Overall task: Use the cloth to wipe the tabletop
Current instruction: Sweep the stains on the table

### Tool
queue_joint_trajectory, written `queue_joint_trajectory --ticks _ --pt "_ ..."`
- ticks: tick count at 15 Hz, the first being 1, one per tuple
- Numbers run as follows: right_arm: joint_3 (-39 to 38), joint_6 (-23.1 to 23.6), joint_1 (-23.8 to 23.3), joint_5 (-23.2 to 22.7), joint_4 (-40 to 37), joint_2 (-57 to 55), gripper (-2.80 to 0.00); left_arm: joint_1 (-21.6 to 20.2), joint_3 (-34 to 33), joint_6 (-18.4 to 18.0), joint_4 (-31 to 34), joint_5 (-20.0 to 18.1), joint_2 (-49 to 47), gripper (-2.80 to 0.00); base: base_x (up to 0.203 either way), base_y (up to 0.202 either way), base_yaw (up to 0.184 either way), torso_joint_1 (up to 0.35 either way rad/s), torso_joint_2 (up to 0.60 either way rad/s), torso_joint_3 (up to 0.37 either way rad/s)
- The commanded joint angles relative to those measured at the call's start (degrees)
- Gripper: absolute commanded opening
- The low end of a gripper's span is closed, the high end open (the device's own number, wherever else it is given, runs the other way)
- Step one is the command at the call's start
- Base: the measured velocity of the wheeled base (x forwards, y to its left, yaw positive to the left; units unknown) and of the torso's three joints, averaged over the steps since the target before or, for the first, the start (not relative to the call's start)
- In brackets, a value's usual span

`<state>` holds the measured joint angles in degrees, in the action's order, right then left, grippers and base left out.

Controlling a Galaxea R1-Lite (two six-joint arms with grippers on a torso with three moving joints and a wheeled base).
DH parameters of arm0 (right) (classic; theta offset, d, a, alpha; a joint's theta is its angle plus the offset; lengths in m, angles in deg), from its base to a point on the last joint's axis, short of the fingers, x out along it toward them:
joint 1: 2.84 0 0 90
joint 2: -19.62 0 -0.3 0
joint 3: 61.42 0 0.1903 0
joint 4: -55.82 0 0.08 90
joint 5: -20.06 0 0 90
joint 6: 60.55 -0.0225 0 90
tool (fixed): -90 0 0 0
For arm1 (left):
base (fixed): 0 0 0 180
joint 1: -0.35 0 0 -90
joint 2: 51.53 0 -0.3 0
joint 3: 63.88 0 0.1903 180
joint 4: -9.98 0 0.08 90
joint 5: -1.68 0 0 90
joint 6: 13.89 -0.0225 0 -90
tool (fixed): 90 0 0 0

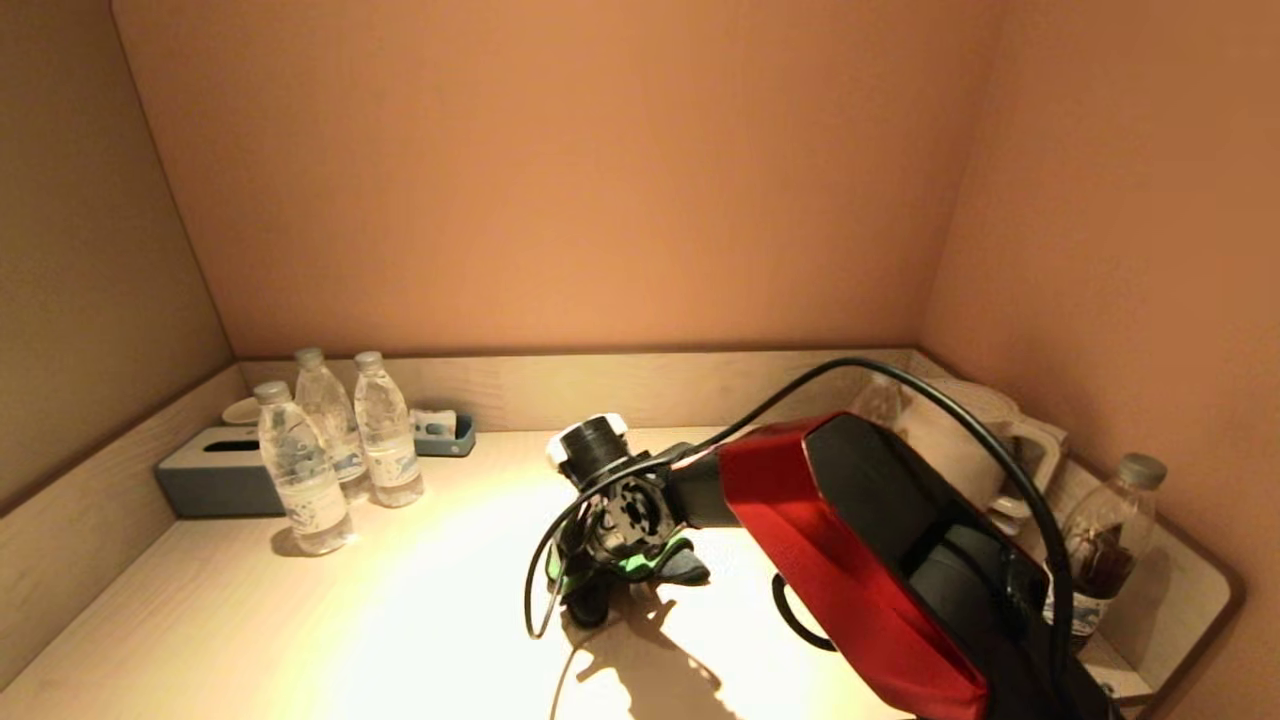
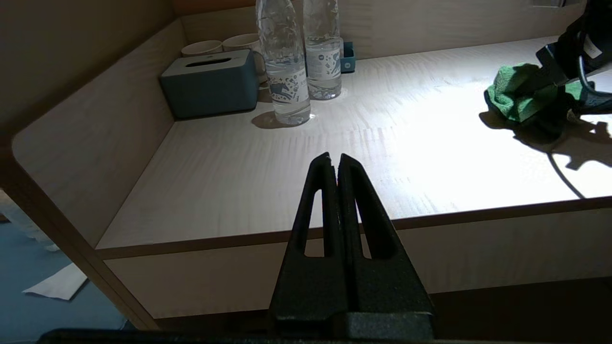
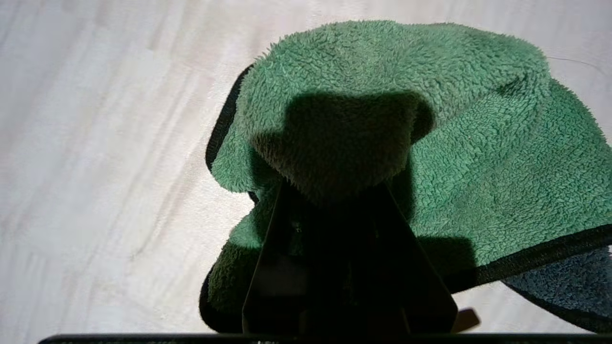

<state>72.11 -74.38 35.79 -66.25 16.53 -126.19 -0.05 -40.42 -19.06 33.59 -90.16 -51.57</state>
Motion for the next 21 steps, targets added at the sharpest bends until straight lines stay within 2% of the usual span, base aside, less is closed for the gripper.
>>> queue_joint_trajectory --ticks 1,6,10,13,15,17,19,21 --pt "0.1 -0.1 0.7 -0.8 -0.1 -0.4 -2.8 0.0 0.0 0.0 0.0 0.0 0.0 -2.8 0.0 0.0 0.0 0.0 0.0 0.0" --pt "-1.6 -0.9 6.3 -1.6 -0.7 1.4 -2.8 0.0 0.0 0.0 0.0 0.0 0.0 -2.8 0.0 0.0 0.0 0.0 0.0 0.0" --pt "-8.6 -1.4 8.8 -1.7 -0.1 5.7 -2.8 0.0 0.0 0.0 0.0 0.0 0.0 -2.8 0.0 0.0 0.0 0.0 0.0 0.0" --pt "-18.5 -1.4 9.1 -1.5 0.1 11.5 -2.8 0.0 0.0 0.0 0.0 0.0 0.0 -2.8 0.0 0.0 0.0 0.0 0.0 0.0" --pt "-22.2 -1.3 6.3 -1.4 2.1 12.5 -2.8 0.0 0.0 0.0 0.0 0.0 0.0 -2.8 0.0 0.0 0.0 0.0 0.0 0.0" --pt "-23.2 -0.8 1.4 -1.6 2.7 12.7 -2.8 0.0 0.0 0.0 0.0 0.0 0.0 -2.8 0.0 0.0 0.0 0.0 0.0 0.0" --pt "-22.0 0.3 -1.4 -1.7 3.1 11.7 -2.8 0.0 0.0 0.0 0.0 0.0 0.0 -2.8 0.0 0.0 0.0 0.0 0.0 0.0" --pt "-16.8 0.7 -3.8 -1.7 2.7 8.3 -2.8 0.0 0.0 0.0 0.0 0.0 0.0 -2.8 0.0 0.0 0.0 0.0 0.0 0.0"
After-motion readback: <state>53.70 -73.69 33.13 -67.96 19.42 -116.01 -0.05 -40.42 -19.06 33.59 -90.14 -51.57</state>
